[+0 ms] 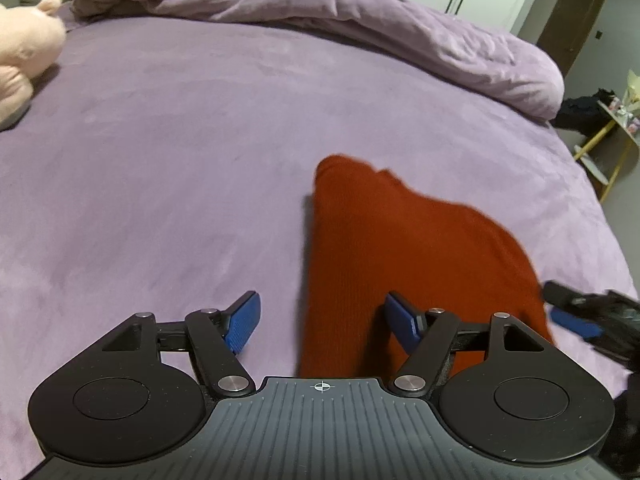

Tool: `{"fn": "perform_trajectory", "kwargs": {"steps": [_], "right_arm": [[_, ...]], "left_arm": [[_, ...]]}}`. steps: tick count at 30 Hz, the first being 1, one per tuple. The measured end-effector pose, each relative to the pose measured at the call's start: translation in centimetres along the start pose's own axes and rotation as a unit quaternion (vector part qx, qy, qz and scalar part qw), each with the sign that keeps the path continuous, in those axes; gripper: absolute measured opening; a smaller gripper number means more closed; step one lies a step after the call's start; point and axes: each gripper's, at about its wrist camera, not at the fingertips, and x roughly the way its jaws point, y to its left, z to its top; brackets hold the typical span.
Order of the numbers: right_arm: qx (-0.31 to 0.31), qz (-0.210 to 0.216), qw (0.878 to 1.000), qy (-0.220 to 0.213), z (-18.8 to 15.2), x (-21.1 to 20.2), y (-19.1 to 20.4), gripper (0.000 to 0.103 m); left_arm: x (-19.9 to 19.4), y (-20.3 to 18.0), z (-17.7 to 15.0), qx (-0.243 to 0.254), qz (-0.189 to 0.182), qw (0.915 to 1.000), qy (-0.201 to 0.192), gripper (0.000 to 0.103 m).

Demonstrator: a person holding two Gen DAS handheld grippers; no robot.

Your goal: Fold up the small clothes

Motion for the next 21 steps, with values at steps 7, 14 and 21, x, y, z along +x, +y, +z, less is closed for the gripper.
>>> {"fn": "perform_trajectory", "kwargs": {"steps": [7, 14, 21], "right_arm": [[-0.041, -0.031, 0.998, 0.021, 2.1, 5.6, 2.4, 0.003], [-0.065, -0.074, 0.995, 0.008, 1.0, 6.3, 1.1, 0.001], [-0.124, -0.094, 0.988, -0.001, -0.1, 7.6, 1.3, 0.0]], "left_arm": [[3.5, -2.7, 3.4, 0.012, 0.016, 0.9988, -0.045, 0.075], [7.3, -3.4, 2.6, 0.048, 0.037, 0.9977, -0.03, 0.077], [8.4, -0.8, 1.5, 0.001, 0.021, 0.9993, -0.031, 0.091]]}}
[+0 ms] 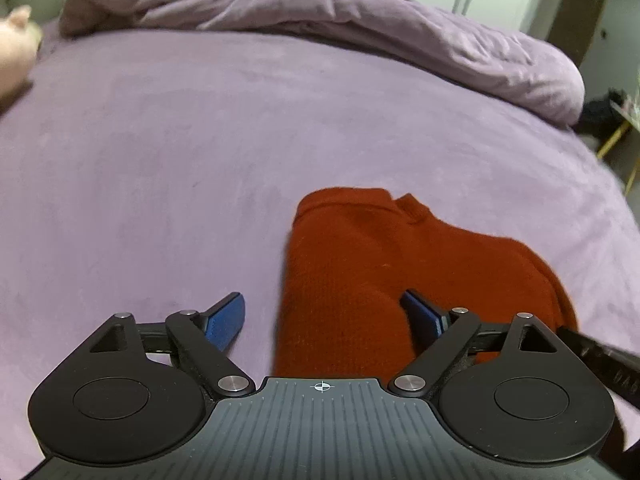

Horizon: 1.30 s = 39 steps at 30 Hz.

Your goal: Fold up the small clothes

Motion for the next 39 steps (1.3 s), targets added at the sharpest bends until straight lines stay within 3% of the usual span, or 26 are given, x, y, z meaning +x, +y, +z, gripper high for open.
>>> {"fn": "perform_trajectory", "kwargs": {"steps": [5, 8, 9, 12, 17, 18, 19, 25, 29, 33, 39], "right_arm": [[-0.03, -0.016, 0.999, -0.006, -0.3, -3.1, 1.0, 0.002], [-0.043, -0.018, 0.999, -0.016, -2.2, -7.1, 1.6, 0.013], [-0.046, -0.013, 0.999, -0.015, -3.2, -8.5, 1.8, 0.018], [-0.052, -0.019, 0.998, 0.0, -6.0, -11.7, 2.3, 0.05], [-0.039, -0.031, 0.995, 0.081, -8.6, -13.4, 2.9, 0.063], [-0.04, -0.036, 0.994, 0.091, -8.7, -13.6, 3.2, 0.07], [-0.041, -0.038, 0.994, 0.098, -8.7, -13.7, 3.4, 0.078], [-0.051, -0.033, 0.991, 0.12, -7.7, -14.8, 5.6, 0.095], [-0.047, -0.035, 0.991, 0.118, -7.2, -15.4, 6.6, 0.098], [-0.07, -0.065, 0.988, 0.122, -7.0, -15.5, 7.7, 0.098], [-0.075, -0.094, 0.983, 0.137, -7.0, -14.8, 8.0, 0.098]], "left_arm": [[-5.0, 0.2, -0.9, 0.03, 0.002, 0.9995, -0.013, 0.09], [-8.5, 0.8, -3.3, 0.041, 0.005, 0.9991, -0.007, 0.09], [-9.5, 1.1, -4.3, 0.038, 0.004, 0.9993, 0.001, 0.091], [-11.8, 1.5, -7.0, 0.029, 0.004, 0.9992, 0.026, 0.094], [-13.3, 1.1, -9.9, 0.043, 0.028, 0.9959, 0.074, 0.096], [-13.4, 1.1, -9.9, 0.046, 0.034, 0.995, 0.082, 0.096], [-13.7, 1.2, -9.9, 0.046, 0.039, 0.9945, 0.085, 0.096], [-16.1, 1.9, -9.5, 0.022, 0.033, 0.9968, 0.068, 0.101], [-17.1, 2.4, -9.3, 0.015, 0.022, 0.9974, 0.067, 0.101], [-16.8, 2.3, -8.9, 0.025, 0.0, 0.9941, 0.105, 0.101], [-16.8, 1.3, -9.3, 0.056, 0.027, 0.9915, 0.114, 0.101]]}}
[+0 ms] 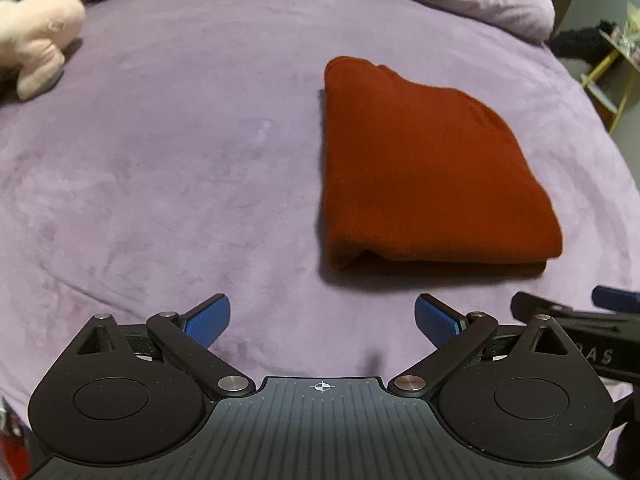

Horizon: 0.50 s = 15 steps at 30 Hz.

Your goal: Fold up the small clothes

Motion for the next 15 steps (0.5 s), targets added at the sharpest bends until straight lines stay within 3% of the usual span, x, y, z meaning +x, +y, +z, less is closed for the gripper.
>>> {"fn": "perform_trajectory", "kwargs": {"steps": [15], "right_arm": [[0.02, -0.01, 1.0, 0.007, 0.18, -0.05, -0.71, 0.098]], "left_arm": [[0.16, -0.75, -0.04, 0.019, 0.03, 0.9993, 0.005, 0.101]]}}
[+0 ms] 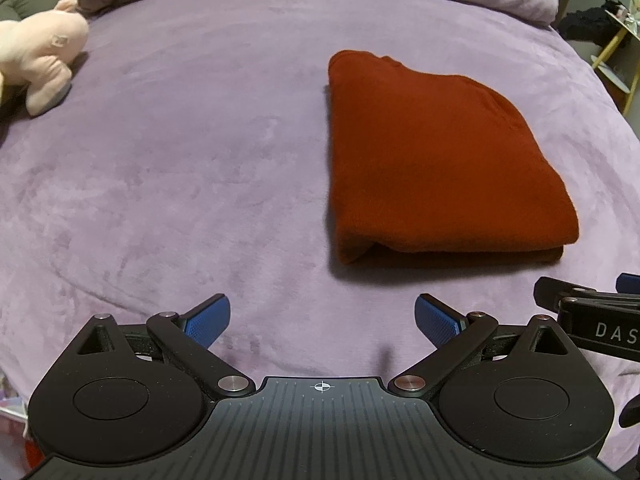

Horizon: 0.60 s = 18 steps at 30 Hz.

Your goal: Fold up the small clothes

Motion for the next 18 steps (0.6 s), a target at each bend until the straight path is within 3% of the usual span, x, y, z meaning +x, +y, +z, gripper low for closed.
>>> {"fn": "perform_trajectory", "kwargs": {"steps": [18], "right_arm": [[0.001, 0.002, 1.0, -0.002, 0.01, -0.39, -0.1, 0.098]], "left_arm": [[-0.05, -0.1, 0.06, 0.0, 0.001, 1.0, 0.007, 0.101]]}}
